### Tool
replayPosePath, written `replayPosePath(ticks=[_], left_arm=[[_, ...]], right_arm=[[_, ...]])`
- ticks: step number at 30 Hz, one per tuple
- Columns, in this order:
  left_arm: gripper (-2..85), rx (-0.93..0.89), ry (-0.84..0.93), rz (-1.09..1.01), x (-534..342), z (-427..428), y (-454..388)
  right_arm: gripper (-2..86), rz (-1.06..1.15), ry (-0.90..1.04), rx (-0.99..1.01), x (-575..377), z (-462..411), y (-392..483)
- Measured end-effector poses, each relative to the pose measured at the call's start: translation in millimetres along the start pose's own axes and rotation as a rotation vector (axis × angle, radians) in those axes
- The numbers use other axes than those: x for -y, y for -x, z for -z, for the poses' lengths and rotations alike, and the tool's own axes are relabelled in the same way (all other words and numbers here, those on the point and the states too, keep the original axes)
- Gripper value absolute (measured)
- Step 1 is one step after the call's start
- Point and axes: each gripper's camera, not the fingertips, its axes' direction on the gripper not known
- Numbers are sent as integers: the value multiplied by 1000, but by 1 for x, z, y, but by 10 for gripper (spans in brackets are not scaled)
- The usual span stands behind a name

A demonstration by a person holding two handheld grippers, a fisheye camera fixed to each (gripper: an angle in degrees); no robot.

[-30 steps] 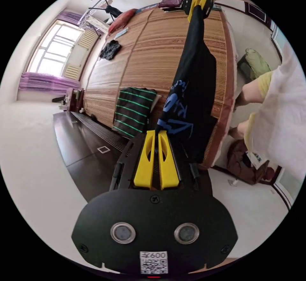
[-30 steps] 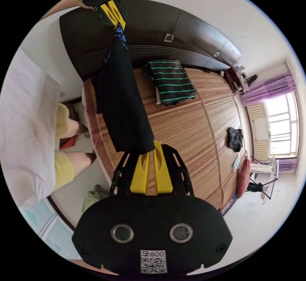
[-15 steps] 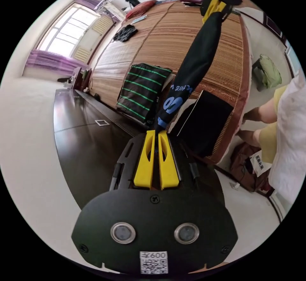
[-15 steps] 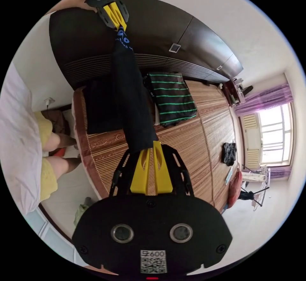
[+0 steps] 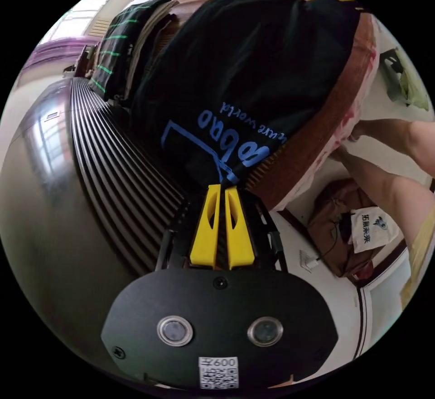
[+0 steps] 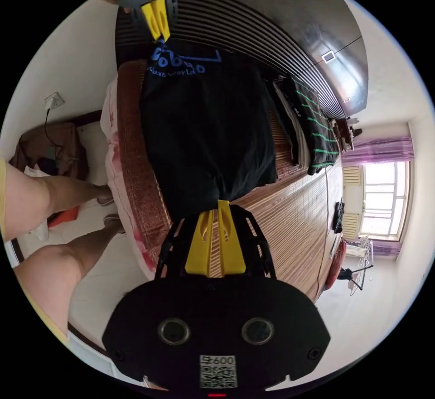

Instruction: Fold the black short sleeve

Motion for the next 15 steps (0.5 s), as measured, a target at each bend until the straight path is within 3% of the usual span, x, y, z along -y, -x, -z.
replayPosePath(ticks=[7, 10, 12, 15], left_arm=[[16, 27, 113, 28, -21, -5, -5], [12, 0, 156, 73, -21, 25, 20], [10, -113, 177, 231, -28, 41, 64], [8, -231, 106, 402, -33, 57, 114]], right_arm=[[-8, 39, 88, 40, -23, -35, -24], [-8, -132, 148, 93, -40, -51, -63], [-8, -297, 131, 144, -45, -55, -99], [-8, -516, -25, 284, -37, -58, -151]])
